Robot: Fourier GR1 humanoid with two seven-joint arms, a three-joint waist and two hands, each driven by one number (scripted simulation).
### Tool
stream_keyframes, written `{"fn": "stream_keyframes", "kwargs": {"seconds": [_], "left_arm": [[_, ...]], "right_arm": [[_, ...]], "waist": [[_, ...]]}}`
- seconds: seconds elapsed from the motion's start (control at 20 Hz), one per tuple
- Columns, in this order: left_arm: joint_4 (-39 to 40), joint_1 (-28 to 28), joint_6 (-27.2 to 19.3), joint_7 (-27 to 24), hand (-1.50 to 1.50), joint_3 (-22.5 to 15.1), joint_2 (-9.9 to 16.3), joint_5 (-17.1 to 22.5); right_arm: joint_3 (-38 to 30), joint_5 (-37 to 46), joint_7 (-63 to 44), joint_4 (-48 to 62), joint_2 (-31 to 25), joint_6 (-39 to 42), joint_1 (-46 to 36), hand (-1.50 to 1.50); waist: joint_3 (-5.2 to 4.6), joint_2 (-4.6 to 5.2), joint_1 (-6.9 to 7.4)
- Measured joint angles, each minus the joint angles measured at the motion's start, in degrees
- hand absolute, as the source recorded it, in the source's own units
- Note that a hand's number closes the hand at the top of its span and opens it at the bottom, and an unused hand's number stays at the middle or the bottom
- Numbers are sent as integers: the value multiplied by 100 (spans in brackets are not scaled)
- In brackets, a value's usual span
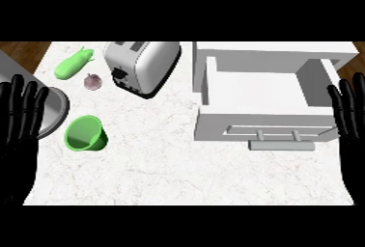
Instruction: Pick up the cup, place it into the drawer and close the drawer
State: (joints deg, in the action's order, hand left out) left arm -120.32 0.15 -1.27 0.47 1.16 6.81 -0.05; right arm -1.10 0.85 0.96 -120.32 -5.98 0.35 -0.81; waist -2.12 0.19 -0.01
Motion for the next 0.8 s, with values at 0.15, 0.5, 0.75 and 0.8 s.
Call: {"fn": "stream_keyframes", "kwargs": {"seconds": [0.15, 0.5, 0.75, 0.8], "left_arm": [[200, -59, 277, -107, -150, 270, 156, 397], [874, -77, 805, 162, -150, 962, 352, 1754], [1839, -304, 1213, 76, -150, 1495, 598, 2374], [2004, -349, 1240, 45, -150, 1517, 609, 2366]], "right_arm": [[37, 27, -47, -52, 6, 5, -33, -150], [181, -269, -303, 170, -131, 419, 48, -150], [123, -431, -514, 538, -200, 594, -259, -150], [127, -448, -494, 570, -191, 634, -244, -150]], "waist": [[109, -9, 0], [190, -3, 16], [203, -8, 8], [205, -9, 4]]}}
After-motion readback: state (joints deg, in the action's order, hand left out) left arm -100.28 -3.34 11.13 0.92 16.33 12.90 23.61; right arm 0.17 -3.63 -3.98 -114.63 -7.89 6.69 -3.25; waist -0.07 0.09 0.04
